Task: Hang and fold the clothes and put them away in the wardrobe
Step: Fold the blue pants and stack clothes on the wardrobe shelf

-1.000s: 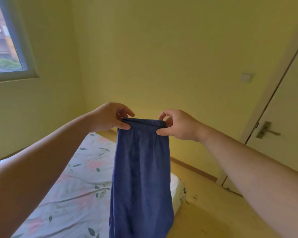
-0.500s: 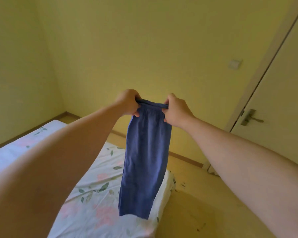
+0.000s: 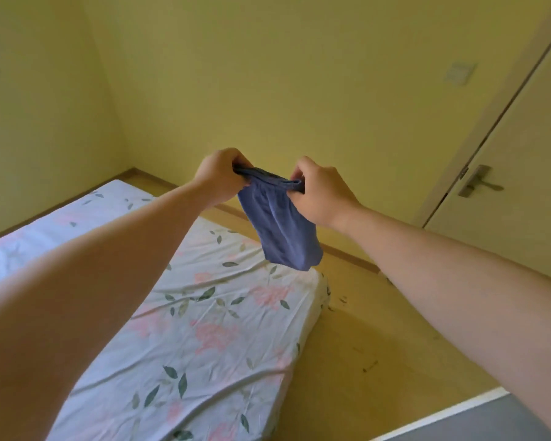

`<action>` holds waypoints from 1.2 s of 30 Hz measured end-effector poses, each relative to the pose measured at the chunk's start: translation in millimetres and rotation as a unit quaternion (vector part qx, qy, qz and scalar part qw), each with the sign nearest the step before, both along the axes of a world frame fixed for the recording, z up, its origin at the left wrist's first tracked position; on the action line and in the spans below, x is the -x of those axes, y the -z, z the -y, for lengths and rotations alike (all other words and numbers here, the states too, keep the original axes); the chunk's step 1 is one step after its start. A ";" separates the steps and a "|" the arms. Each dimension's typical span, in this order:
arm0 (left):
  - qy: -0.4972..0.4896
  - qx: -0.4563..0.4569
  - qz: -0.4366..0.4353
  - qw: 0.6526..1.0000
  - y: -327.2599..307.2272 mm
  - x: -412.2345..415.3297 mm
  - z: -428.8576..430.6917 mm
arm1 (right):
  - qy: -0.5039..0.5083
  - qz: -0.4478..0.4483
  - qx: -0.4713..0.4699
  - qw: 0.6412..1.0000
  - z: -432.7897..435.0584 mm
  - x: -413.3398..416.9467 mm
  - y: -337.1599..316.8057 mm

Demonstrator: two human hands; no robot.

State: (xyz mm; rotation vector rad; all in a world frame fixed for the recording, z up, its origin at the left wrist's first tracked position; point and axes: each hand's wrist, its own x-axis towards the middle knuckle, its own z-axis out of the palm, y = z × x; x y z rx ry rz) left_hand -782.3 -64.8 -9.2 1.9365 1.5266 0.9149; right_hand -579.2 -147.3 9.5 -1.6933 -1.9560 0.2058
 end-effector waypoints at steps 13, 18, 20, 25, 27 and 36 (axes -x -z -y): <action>-0.022 0.354 -0.148 0.923 277.6 174.6 209.1 | -0.179 0.239 0.298 0.906 154.3 175.9 256.6; -0.020 0.386 -0.243 0.889 329.3 224.4 295.2 | -0.242 0.216 0.405 0.855 227.4 231.5 314.6; -0.017 0.410 -0.275 0.870 340.6 245.4 332.0 | -0.273 0.214 0.427 0.835 258.1 249.8 329.3; -0.003 0.457 -0.330 0.826 348.9 279.3 409.8 | -0.322 0.198 0.470 0.798 324.4 287.1 349.9; 0.030 0.486 -0.380 0.787 344.6 286.5 425.2 | -0.339 0.174 0.493 0.782 344.4 296.3 354.6; 0.144 0.582 -0.475 0.644 338.2 286.2 415.8 | -0.357 0.058 0.567 0.740 358.2 304.0 366.4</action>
